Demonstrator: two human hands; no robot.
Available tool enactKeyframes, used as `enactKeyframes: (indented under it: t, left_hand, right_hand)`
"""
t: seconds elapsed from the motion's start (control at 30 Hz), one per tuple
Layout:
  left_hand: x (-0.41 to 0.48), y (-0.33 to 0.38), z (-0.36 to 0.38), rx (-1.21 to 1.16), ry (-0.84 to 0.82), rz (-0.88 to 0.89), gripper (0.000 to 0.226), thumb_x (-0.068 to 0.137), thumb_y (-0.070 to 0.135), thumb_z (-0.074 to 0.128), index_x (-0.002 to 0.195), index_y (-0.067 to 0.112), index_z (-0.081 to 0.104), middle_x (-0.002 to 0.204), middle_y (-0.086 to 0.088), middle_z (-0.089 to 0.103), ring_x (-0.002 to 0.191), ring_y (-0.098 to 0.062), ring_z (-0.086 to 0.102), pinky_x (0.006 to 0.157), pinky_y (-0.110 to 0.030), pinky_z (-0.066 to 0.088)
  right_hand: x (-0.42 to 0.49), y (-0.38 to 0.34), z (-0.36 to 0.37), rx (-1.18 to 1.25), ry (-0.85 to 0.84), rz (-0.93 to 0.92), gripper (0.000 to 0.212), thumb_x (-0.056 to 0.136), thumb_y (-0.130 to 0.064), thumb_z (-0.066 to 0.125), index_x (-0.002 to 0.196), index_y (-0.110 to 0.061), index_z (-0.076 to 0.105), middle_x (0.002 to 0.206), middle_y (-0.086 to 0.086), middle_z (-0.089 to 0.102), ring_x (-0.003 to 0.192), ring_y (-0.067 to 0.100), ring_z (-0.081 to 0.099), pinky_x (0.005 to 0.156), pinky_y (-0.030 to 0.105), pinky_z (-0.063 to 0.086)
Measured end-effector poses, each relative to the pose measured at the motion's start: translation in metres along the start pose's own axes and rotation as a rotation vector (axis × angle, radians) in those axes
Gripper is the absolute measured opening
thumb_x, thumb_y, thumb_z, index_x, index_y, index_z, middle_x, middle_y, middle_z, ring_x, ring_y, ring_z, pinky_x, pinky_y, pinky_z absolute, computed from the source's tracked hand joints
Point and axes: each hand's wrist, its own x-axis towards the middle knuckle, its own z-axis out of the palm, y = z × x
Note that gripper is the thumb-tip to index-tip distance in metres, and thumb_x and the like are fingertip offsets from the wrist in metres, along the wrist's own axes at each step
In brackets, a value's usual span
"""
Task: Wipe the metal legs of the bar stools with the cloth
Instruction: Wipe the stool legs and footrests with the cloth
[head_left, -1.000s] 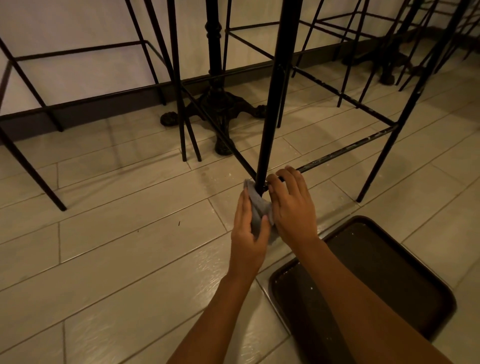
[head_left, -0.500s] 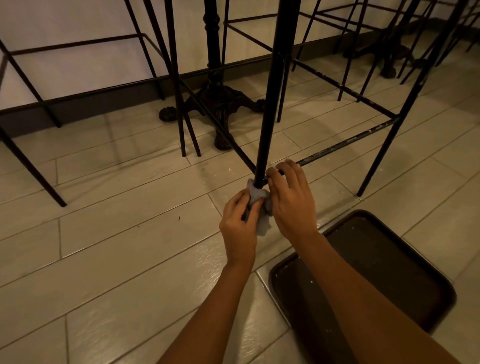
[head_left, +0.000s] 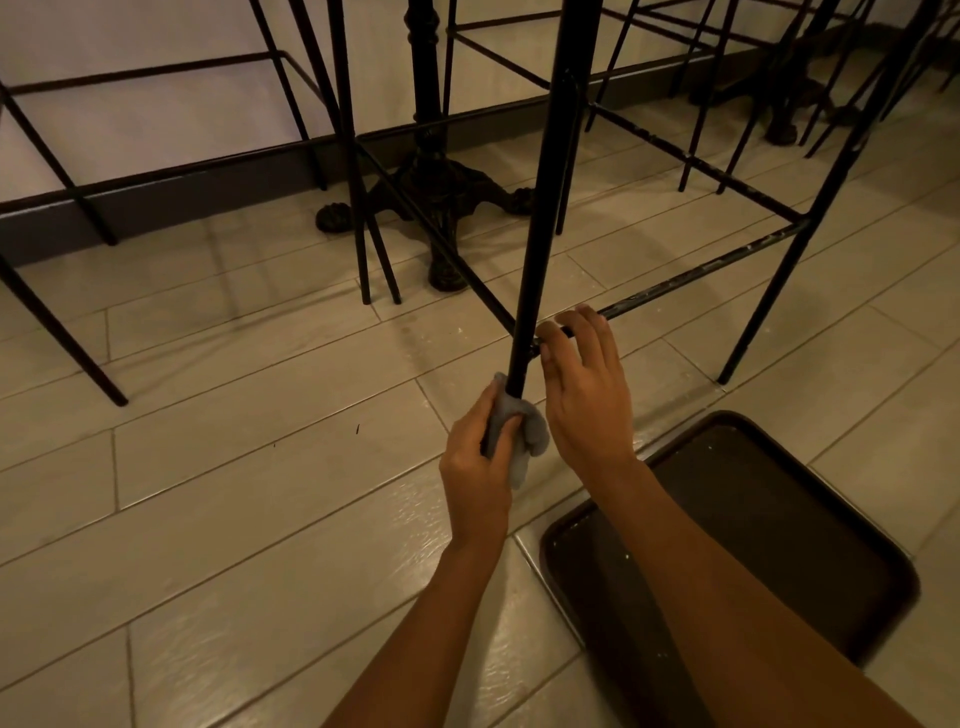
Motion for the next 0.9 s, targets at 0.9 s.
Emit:
enactKeyframes:
  t: [0.9]
  left_hand:
    - [-0.006,-0.028,-0.005,-0.079,-0.098,-0.109,0.025,0.084,0.012,0.064,0.107,0.018,0.058,0.105,0.003,0.064,0.101,-0.001,0.061,0.089,-0.021,0.051]
  right_hand:
    - [-0.001,-0.004,0.003,0.11,0.039,0.061,0.032,0.098,-0.019,0.038,0.122,-0.007,0.055,0.131,0.015,0.052,0.135,0.026,0.032,0.111,0.029,0.028]
